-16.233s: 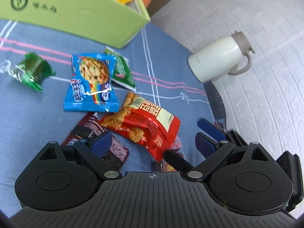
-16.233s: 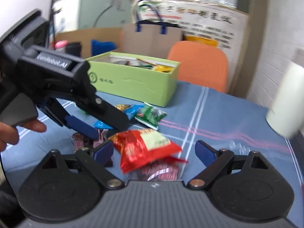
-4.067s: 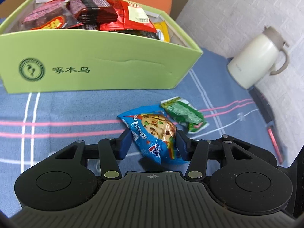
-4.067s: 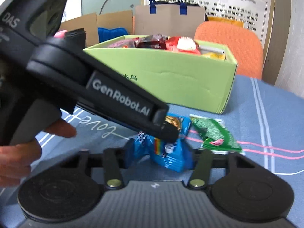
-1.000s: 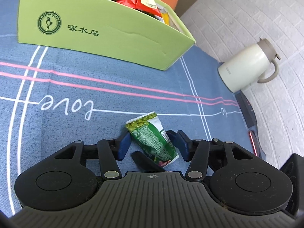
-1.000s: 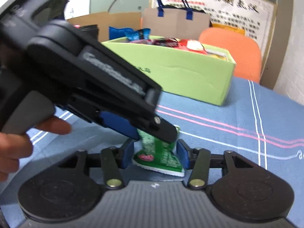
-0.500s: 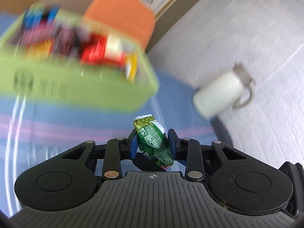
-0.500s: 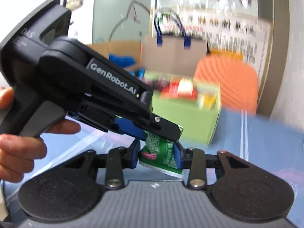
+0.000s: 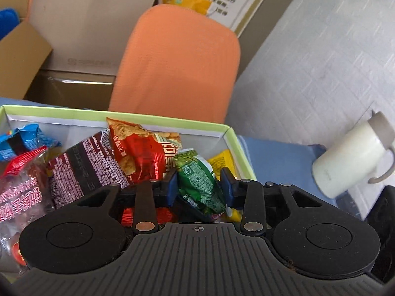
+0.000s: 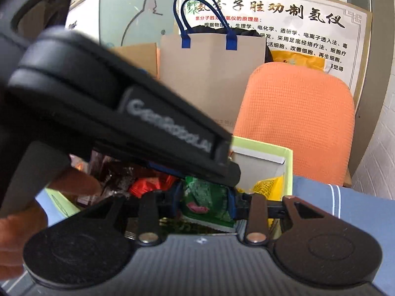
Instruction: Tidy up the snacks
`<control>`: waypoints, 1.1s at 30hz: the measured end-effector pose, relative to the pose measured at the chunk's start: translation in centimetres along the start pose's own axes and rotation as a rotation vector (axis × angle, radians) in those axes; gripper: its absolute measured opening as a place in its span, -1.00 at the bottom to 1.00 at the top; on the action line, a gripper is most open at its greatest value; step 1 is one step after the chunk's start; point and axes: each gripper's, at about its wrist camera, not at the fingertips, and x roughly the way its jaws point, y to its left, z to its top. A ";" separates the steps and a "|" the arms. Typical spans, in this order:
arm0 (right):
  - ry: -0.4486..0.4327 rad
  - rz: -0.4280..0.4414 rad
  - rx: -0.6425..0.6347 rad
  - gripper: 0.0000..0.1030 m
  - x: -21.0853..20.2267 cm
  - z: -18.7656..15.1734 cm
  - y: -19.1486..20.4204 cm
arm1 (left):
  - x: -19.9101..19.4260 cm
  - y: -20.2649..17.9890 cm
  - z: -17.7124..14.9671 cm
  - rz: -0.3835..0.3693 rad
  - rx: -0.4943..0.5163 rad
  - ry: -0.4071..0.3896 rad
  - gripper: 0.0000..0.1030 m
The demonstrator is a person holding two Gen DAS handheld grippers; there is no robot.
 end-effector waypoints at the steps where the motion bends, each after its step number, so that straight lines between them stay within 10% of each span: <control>1: 0.000 0.012 0.012 -0.17 -0.1 0.0 -0.3 | 0.0 0.1 0.0 -0.014 -0.001 -0.002 -0.62; 9: -0.019 0.033 0.025 0.63 -0.3 0.8 -0.5 | -3.1 0.0 0.3 -0.082 -0.004 -0.108 0.57; 10: -0.030 0.032 0.018 0.86 -0.3 1.0 -0.8 | -4.2 -0.2 0.3 -0.076 0.004 -0.141 0.58; 17: -0.097 0.006 0.017 0.88 -2.7 1.5 -1.5 | -11.7 0.5 -0.6 -0.005 -0.007 -0.312 0.79; 25: -0.115 -0.031 -0.002 0.91 -4.2 2.2 0.0 | -17.1 1.4 -11.3 0.313 -0.092 -0.370 0.79; 33: -0.118 -0.114 0.076 0.93 -12.3 -2.5 5.1 | -19.4 2.0 -17.3 0.339 -0.066 -0.294 0.79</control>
